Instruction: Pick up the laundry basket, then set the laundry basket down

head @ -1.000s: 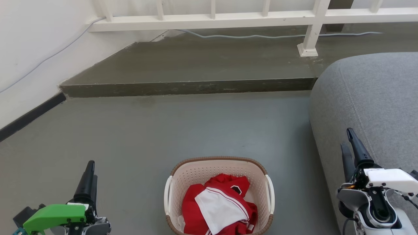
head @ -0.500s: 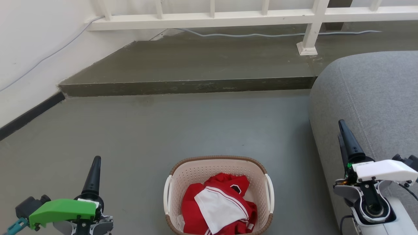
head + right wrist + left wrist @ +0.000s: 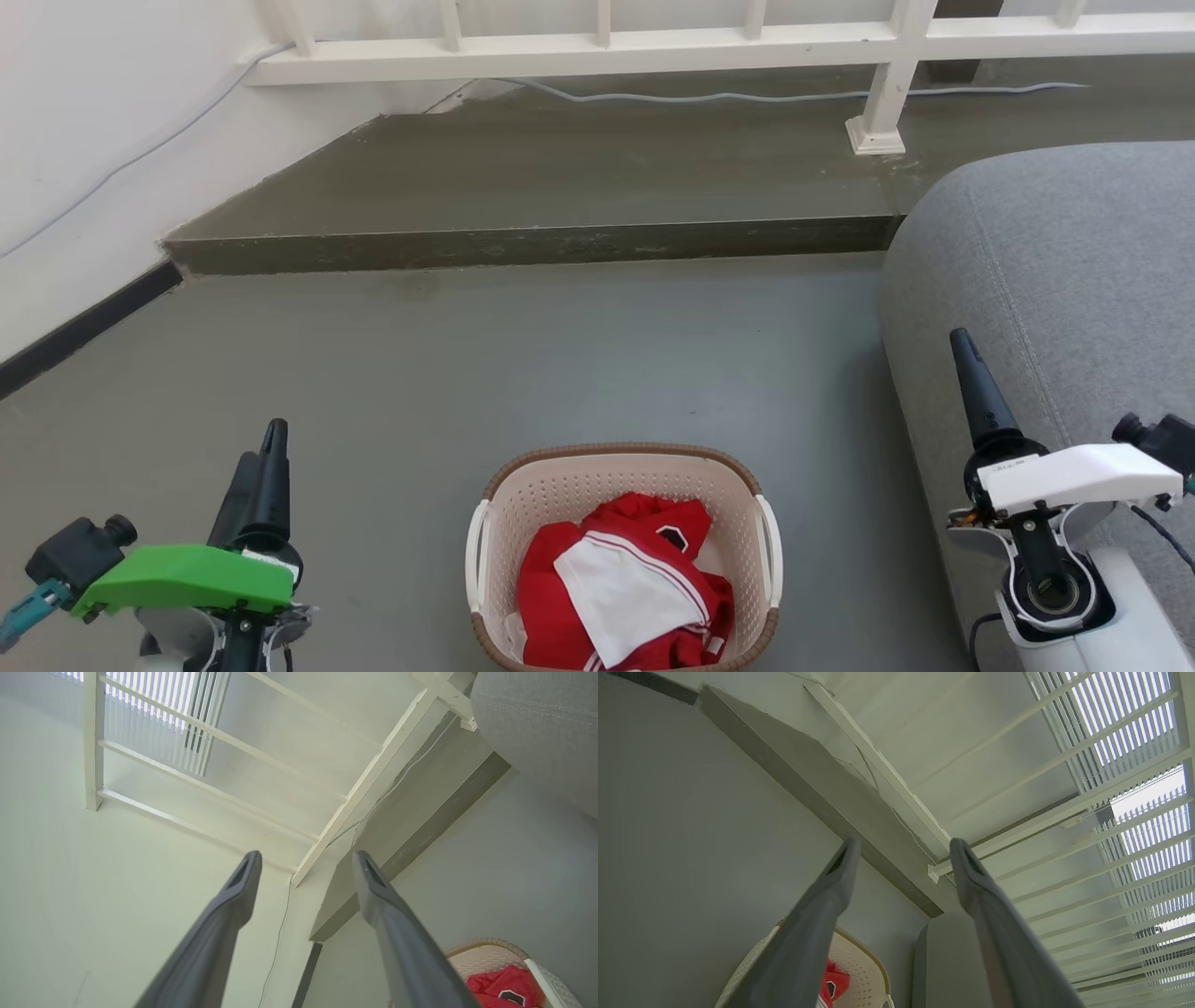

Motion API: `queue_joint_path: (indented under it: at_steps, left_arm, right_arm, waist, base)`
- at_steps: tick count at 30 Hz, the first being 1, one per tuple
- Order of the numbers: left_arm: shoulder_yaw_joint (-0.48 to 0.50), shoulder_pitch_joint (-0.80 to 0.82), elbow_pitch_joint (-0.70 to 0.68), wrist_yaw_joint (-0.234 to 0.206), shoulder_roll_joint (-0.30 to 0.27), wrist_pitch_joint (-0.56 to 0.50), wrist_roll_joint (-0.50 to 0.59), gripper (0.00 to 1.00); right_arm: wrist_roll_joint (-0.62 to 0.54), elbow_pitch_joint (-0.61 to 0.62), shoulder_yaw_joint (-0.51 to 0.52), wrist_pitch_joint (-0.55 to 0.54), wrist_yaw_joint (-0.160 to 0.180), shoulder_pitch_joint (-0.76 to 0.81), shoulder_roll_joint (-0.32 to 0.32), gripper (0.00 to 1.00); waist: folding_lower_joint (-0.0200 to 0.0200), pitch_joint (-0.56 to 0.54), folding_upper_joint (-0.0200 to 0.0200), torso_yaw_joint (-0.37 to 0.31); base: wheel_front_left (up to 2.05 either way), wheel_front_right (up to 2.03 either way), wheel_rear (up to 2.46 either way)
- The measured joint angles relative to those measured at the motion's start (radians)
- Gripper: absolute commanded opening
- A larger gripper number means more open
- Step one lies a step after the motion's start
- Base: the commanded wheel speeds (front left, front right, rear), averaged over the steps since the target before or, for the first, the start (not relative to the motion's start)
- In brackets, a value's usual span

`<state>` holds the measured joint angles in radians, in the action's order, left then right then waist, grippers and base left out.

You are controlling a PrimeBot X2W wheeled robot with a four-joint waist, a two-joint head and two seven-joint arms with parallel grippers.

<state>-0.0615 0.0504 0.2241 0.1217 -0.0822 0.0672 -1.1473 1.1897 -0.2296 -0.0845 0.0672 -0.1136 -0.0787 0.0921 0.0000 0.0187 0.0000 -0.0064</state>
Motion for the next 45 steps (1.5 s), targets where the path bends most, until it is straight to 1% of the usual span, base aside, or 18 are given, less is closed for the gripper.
queue_joint_path:
  at_steps: [6,12,16,19,24,25,29,30,38,40,45]
  left_arm:
    - [-0.011,0.005,-0.017,0.0,-0.01,0.022,0.14,1.0]
    - [-0.037,0.015,-0.033,0.0,-0.015,0.041,0.27,1.0]
    - [-0.047,0.015,-0.038,-0.009,-0.025,0.057,0.359,1.0]
    - [-0.055,0.016,-0.046,-0.012,-0.023,0.062,0.401,1.0]
    - [-0.067,0.016,-0.055,-0.016,-0.016,0.083,0.487,1.0]
    - [-0.069,0.016,-0.06,-0.016,-0.01,0.091,0.514,1.0]
    - [-0.073,0.016,-0.069,-0.016,-0.001,0.103,0.574,1.0]
    - [-0.073,0.016,-0.071,-0.016,-0.001,0.109,0.587,1.0]
    - [-0.08,0.016,-0.077,-0.016,0.003,0.135,0.699,1.0]
    - [-0.081,0.016,-0.082,-0.016,0.004,0.142,0.728,1.0]
    - [-0.084,0.017,-0.1,-0.016,0.006,0.159,0.801,1.0]
  right_arm:
    - [-0.125,0.009,-0.023,0.021,0.0,-0.015,0.01,1.0]
    - [-0.266,0.012,-0.054,0.041,0.002,-0.018,0.04,1.0]
    - [-0.353,0.013,-0.073,0.055,0.017,-0.021,0.046,1.0]
    - [-0.401,0.015,-0.077,0.065,0.035,-0.022,0.043,1.0]
    - [-0.48,0.019,-0.088,0.083,0.05,-0.031,0.041,1.0]
    - [-0.512,0.019,-0.092,0.088,0.054,-0.035,0.041,1.0]
    - [-0.569,0.019,-0.109,0.1,0.056,-0.035,0.04,1.0]
    - [-0.585,0.019,-0.114,0.101,0.063,-0.035,0.04,1.0]
    - [-0.7,0.02,-0.137,0.133,0.065,-0.036,0.038,1.0]
    - [-0.726,0.023,-0.145,0.141,0.072,-0.036,0.037,1.0]
    - [-0.797,0.03,-0.156,0.156,0.072,-0.038,0.035,1.0]
  waist:
    - [0.0,0.005,0.0,-0.001]
    - [0.0,0.01,0.0,-0.003]
    - [0.0,0.013,0.0,-0.005]
    - [0.0,0.015,0.0,-0.005]
    - [0.0,0.016,0.0,-0.006]
    - [0.0,0.016,0.0,-0.006]
    - [0.0,0.016,0.0,-0.005]
    - [0.0,0.016,0.0,-0.005]
    - [0.0,0.015,0.0,-0.004]
    - [0.0,0.016,0.0,-0.004]
    - [0.0,0.018,0.0,-0.006]
  base:
    - [0.0,0.0,0.0]
    - [0.0,0.0,0.0]
    - [0.0,0.0,0.0]
    - [0.0,0.0,0.0]
    - [0.0,0.0,0.0]
    - [0.0,0.0,0.0]
    - [0.0,0.0,0.0]
    - [0.0,0.0,0.0]
    - [0.0,0.0,0.0]
    - [0.0,0.0,0.0]
    - [0.0,0.0,0.0]
